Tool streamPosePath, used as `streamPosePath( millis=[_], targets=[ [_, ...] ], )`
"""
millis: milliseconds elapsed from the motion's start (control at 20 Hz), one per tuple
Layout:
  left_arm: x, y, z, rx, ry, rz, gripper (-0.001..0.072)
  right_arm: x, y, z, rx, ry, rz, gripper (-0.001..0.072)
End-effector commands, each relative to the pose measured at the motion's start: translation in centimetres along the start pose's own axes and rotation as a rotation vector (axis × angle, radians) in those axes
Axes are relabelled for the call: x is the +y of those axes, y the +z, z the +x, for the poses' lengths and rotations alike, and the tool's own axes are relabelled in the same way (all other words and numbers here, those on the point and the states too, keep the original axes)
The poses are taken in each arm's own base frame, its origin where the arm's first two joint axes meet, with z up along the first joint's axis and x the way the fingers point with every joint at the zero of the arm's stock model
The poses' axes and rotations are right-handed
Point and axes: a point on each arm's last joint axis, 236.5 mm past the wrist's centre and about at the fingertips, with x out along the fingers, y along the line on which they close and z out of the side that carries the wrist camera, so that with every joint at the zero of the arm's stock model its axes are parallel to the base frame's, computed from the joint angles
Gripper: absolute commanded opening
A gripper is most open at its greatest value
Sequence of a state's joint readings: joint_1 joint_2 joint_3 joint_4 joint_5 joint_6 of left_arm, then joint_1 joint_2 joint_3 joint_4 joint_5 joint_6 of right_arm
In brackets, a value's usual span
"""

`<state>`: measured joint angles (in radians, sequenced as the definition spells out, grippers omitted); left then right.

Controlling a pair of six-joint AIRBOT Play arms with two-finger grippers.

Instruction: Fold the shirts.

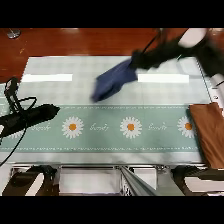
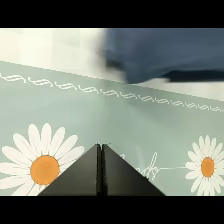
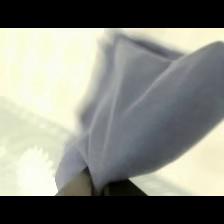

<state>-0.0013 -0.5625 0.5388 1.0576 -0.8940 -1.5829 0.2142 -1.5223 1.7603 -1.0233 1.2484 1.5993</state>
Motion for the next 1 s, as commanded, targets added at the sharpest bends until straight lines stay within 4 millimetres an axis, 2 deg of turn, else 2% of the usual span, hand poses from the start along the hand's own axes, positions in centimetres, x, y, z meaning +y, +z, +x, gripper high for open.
streamPosePath(
  millis=[0, 150, 300, 450, 550, 700, 800, 900, 950],
  targets=[
    [0.0, 0.0, 0.0, 0.000, -0.002, -0.003, 0.0023, -3.3, 3.4, -11.0, -0.094, -0.194, 0.023, 0.0020],
    [0.0, 0.0, 0.0, 0.000, -0.002, -0.003, 0.0023, -7.7, 2.0, -18.3, -0.146, -0.294, 0.151, 0.0020],
    [0.0, 0.0, 0.0, 0.000, -0.002, -0.003, 0.0023, -13.0, -2.0, -25.0, -0.170, -0.433, 0.330, 0.0020],
    [0.0, 0.0, 0.0, 0.000, -0.002, -0.003, 0.0023, -18.4, -9.7, -30.4, -0.107, -0.645, 0.522, 0.0020],
    [0.0, 0.0, 0.0, -0.001, -0.001, -0.003, 0.0023, -21.3, -16.4, -33.5, -0.058, -0.804, 0.678, 0.0020],
    [0.0, 0.0, 0.0, -0.001, -0.001, -0.003, 0.0023, -22.8, -25.2, -35.1, -0.026, -0.916, 0.910, 0.0020],
    [0.0, 0.0, 0.0, -0.001, -0.002, -0.003, 0.0023, -23.0, -31.5, -35.0, 0.039, -1.004, 1.059, 0.0020],
    [0.0, 0.0, 0.0, -0.001, -0.001, -0.003, 0.0023, -22.9, -36.7, -34.3, 0.110, -1.097, 1.180, 0.0031],
    [0.0, 0.0, 0.0, -0.001, -0.001, -0.003, 0.0023, -23.0, -38.6, -34.0, 0.136, -1.143, 1.221, 0.0218]
  ],
)
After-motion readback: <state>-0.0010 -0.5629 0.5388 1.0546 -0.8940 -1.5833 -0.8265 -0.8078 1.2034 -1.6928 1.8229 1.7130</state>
